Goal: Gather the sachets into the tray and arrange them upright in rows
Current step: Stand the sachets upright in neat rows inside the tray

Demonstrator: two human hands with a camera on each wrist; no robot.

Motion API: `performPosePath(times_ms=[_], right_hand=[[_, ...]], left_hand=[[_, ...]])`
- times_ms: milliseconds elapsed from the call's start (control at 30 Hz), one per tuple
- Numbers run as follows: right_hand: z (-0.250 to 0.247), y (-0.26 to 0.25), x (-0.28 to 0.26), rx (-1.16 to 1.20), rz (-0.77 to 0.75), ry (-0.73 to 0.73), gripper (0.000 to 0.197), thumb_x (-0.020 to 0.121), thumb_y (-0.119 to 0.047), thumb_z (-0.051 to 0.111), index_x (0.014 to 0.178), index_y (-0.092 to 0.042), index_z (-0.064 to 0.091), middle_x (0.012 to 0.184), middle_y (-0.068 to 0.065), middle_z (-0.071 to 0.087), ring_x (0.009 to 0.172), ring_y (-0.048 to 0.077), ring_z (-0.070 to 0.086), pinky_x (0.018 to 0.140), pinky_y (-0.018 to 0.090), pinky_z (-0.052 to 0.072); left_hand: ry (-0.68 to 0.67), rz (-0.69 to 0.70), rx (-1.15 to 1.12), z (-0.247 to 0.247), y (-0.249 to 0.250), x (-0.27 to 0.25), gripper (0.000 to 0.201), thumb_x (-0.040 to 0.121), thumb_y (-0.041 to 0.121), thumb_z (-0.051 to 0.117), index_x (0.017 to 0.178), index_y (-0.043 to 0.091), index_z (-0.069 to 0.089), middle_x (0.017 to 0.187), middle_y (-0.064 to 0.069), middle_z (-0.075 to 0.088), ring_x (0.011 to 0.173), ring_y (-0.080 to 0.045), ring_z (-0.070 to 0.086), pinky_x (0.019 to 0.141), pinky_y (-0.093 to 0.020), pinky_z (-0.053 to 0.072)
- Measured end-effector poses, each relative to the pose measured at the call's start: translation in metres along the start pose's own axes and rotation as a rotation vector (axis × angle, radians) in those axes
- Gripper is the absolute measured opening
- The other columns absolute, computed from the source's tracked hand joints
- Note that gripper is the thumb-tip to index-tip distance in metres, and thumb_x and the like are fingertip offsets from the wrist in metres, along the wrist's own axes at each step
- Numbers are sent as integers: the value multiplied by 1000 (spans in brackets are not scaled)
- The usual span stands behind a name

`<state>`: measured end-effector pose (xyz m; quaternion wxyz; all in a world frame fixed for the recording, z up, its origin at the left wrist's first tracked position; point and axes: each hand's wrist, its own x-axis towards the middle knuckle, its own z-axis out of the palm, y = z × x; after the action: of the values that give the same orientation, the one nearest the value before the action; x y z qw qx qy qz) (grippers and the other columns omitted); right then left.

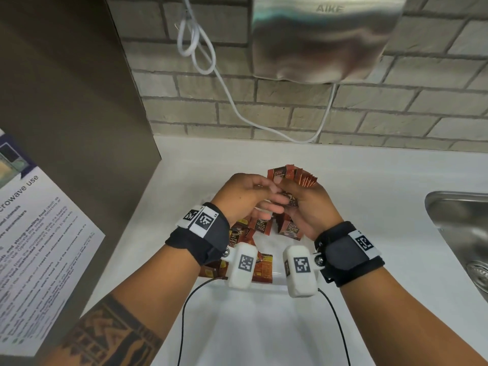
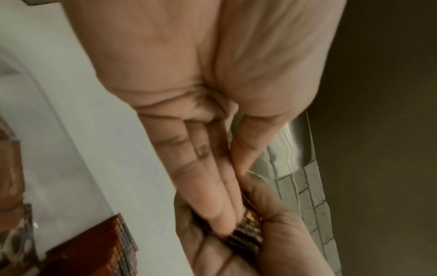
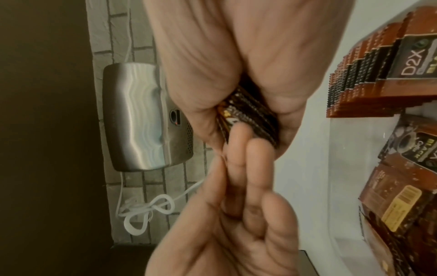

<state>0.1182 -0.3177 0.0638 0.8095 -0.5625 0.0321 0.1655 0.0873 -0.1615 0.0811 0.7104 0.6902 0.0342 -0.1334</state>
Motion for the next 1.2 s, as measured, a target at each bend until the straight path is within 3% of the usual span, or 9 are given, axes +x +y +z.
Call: performPosePath(times_ms=[100, 200, 267, 367, 467, 633, 800, 1000, 1200], right_hand=[[-5, -3, 1, 9, 63, -29, 9, 93, 0, 61, 97, 5, 67, 94, 19, 70, 93, 30, 69, 77, 41, 60], [-6, -6, 1, 55, 96, -71, 12, 92, 3, 57, 99, 8, 65, 100, 24, 67, 96, 32, 67, 87, 46, 59], [-6, -7, -1, 43, 117, -121, 20, 92, 3, 59, 110, 9, 65, 104, 23, 70, 95, 28, 70, 84, 43, 60], [-1, -6, -4, 54, 153, -218, 26, 90, 2, 63, 115, 8, 63, 95, 20, 66, 83, 23, 66, 68, 35, 59], [3, -3, -6, 137, 191, -292, 26, 92, 4, 57, 118, 6, 61, 101, 21, 69, 89, 27, 71, 64, 32, 59], [-3, 1, -6, 109, 292, -331, 25, 91, -2, 54, 114, -2, 63, 112, 24, 66, 105, 33, 67, 86, 46, 55], [-2, 7, -4, 119, 252, -271, 23, 84, -1, 57, 105, -3, 65, 109, 23, 66, 110, 33, 64, 104, 52, 42], [-4, 2, -6, -322, 92, -214, 22, 96, -22, 65, 109, -5, 67, 104, 9, 75, 102, 28, 71, 91, 39, 57], [-9, 4, -7, -469, -77, -161, 21, 96, -24, 67, 107, -7, 72, 105, 12, 76, 103, 31, 72, 101, 55, 51]], left_hand=[[-61, 38, 189, -9, -2, 2, 19, 98, 17, 65, 110, 3, 66, 87, -12, 77, 67, -23, 71, 59, -30, 57], [109, 243, 499, -16, -4, 4, 26, 84, 32, 81, 104, 21, 68, 76, 8, 65, 63, -3, 56, 64, -27, 46], [157, 389, 724, -15, -3, 6, 62, 69, 39, 90, 122, 34, 59, 108, 12, 57, 89, 8, 50, 80, -23, 43], [9, 458, 865, -9, 0, 10, 104, 63, 33, 94, 147, 43, 34, 150, 10, 37, 132, -4, 40, 107, -21, 39], [-112, 443, 843, -5, -2, 13, 100, 72, 17, 87, 149, 46, 31, 143, 12, 49, 111, -6, 60, 93, -28, 54], [-173, 522, 1028, -1, -9, 12, 93, 76, 29, 83, 149, 47, 29, 146, 14, 45, 127, -10, 47, 102, -40, 48], [-139, 542, 1065, 0, -10, 18, 79, 76, 29, 80, 141, 47, 41, 131, 12, 52, 114, -10, 55, 87, -39, 54], [-68, 474, 1185, -10, -8, 23, 79, 75, 12, 73, 146, 35, 46, 127, 0, 51, 115, -20, 47, 91, -39, 51], [-66, 474, 1167, -9, -5, 25, 78, 78, 21, 78, 147, 35, 44, 125, -1, 51, 116, -21, 45, 94, -39, 49]])
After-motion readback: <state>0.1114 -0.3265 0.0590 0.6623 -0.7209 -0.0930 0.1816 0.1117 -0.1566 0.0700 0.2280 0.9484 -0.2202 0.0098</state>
